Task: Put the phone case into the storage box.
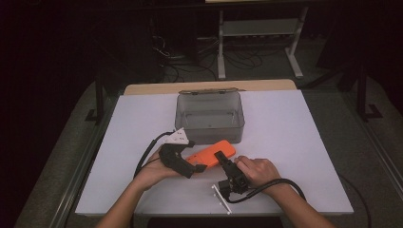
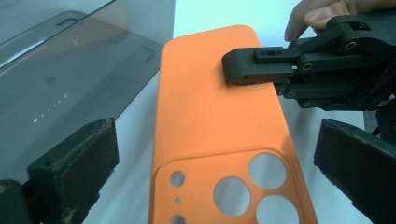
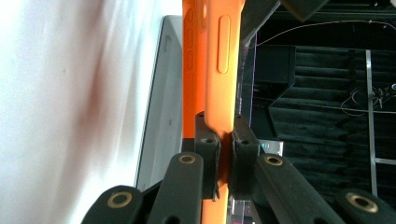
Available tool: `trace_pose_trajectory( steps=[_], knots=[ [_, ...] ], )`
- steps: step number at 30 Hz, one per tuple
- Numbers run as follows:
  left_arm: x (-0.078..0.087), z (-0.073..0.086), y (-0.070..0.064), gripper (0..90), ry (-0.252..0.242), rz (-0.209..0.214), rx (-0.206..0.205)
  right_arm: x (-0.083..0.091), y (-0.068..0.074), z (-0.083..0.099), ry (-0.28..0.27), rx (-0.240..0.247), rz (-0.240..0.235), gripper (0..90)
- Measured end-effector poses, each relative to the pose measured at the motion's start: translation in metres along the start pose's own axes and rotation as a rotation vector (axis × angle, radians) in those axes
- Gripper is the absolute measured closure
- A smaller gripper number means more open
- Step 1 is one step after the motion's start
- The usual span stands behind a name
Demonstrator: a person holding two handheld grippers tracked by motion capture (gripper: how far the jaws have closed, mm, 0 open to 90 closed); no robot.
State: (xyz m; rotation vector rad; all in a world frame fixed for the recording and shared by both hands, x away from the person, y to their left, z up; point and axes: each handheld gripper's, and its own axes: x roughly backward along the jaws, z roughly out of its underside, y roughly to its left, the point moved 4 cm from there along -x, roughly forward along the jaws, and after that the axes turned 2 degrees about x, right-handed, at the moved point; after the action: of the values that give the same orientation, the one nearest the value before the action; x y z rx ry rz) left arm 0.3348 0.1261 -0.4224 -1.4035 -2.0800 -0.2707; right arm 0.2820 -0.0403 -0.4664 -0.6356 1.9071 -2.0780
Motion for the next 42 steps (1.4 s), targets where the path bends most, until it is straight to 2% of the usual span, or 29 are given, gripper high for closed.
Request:
trace_pose_trajectory(
  steps=[13,20,30,42],
  knots=[
    [0.023,0.012,0.011,0.0,-0.038,-0.053,0.018,0.001,-0.002,0.003,0.006,-0.006,0.001,83.6],
    [0.035,0.016,0.013,0.0,-0.058,-0.064,0.023,0.001,-0.001,0.003,0.008,0.0,-0.005,83.4],
    [0.055,0.033,0.018,0.0,-0.074,-0.103,0.045,0.002,-0.002,0.005,0.013,-0.004,-0.001,83.5],
    [0.065,0.053,0.021,0.0,-0.089,-0.169,0.051,0.002,-0.003,0.006,0.015,-0.005,0.0,83.4]
  ],
)
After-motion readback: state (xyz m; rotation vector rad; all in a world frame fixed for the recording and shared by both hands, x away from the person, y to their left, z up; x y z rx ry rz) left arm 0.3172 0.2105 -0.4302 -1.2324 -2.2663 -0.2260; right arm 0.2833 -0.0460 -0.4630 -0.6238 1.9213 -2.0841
